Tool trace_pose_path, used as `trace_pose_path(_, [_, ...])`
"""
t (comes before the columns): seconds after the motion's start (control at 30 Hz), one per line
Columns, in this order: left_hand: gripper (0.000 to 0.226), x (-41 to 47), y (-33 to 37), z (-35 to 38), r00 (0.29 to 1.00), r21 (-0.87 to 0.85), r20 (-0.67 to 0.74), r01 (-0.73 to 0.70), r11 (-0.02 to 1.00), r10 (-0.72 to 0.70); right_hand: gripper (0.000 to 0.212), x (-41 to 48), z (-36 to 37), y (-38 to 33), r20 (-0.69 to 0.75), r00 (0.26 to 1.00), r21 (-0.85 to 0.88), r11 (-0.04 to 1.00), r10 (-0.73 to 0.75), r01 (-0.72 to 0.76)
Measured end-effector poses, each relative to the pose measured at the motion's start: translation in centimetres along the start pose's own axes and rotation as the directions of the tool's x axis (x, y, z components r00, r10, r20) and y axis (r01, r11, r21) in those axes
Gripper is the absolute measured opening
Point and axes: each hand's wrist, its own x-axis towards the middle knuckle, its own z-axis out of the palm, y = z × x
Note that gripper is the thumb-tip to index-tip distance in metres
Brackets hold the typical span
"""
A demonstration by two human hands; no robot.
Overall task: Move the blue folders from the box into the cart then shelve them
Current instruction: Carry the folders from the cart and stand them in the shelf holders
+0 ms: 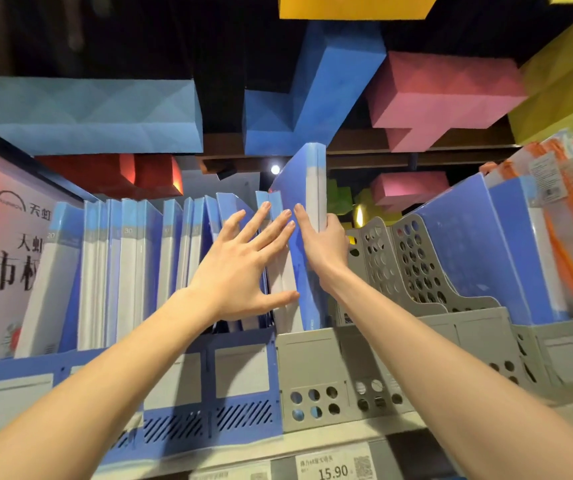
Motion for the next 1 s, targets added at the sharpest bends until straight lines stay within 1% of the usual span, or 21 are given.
trace_pose_path(0.1, [0.105,0.0,-0.2,0.1,1.0,-0.015,-0.004,-0.001,1.0,0.001,0.05,-0.5,-1.0,-0.3,0.158,0.987,-0.002,1.0,-0.029,0.03])
trace_pose_path(0.17, [0.106,0.0,-0.3,0.1,1.0,-0.015,0.001,0.001,1.0,-0.001,0.048,-0.4,-1.7,0.0,0.235,0.97,-0.003,0.998,-0.059,0.062])
trace_pose_path(0.3, [0.108,-0.1,-0.4,0.2,1.0,-0.008,-0.009,-0.004,1.0,0.004,0.044,-0.7,-2.8,0.4,0.41,0.91,-0.03,0.996,-0.068,0.088])
trace_pose_path(0.47, [0.111,-0.1,-0.3,0.2,1.0,-0.018,-0.015,0.001,1.0,-0.001,0.052,-1.6,-4.1,1.1,0.552,0.832,-0.063,0.993,-0.045,0.095])
trace_pose_path(0.63, [0.112,0.0,-0.4,0.4,1.0,-0.013,-0.011,0.01,1.0,-0.01,0.05,-2.4,-6.2,1.3,0.675,0.737,-0.156,0.983,0.036,0.094])
trace_pose_path(0.7, [0.111,0.0,-0.4,0.4,1.0,-0.014,-0.011,0.01,1.0,-0.01,0.046,-2.7,-6.8,1.5,0.703,0.708,-0.19,0.978,0.074,0.087])
trace_pose_path(0.77, [0.11,0.0,-0.3,0.3,1.0,-0.018,-0.012,0.007,1.0,-0.007,0.042,-3.0,-7.2,1.7,0.701,0.708,-0.186,0.98,0.083,0.069])
trace_pose_path(0.9, [0.109,-0.2,-0.3,0.2,1.0,-0.028,-0.008,0.005,1.0,-0.006,0.042,-3.5,-6.8,2.0,0.674,0.738,-0.145,0.987,0.044,0.074])
trace_pose_path(1.0, [0.108,-0.2,-0.3,0.0,1.0,-0.032,-0.005,0.004,0.999,-0.004,0.042,-3.8,-6.6,2.5,0.632,0.775,-0.122,0.988,0.007,0.09])
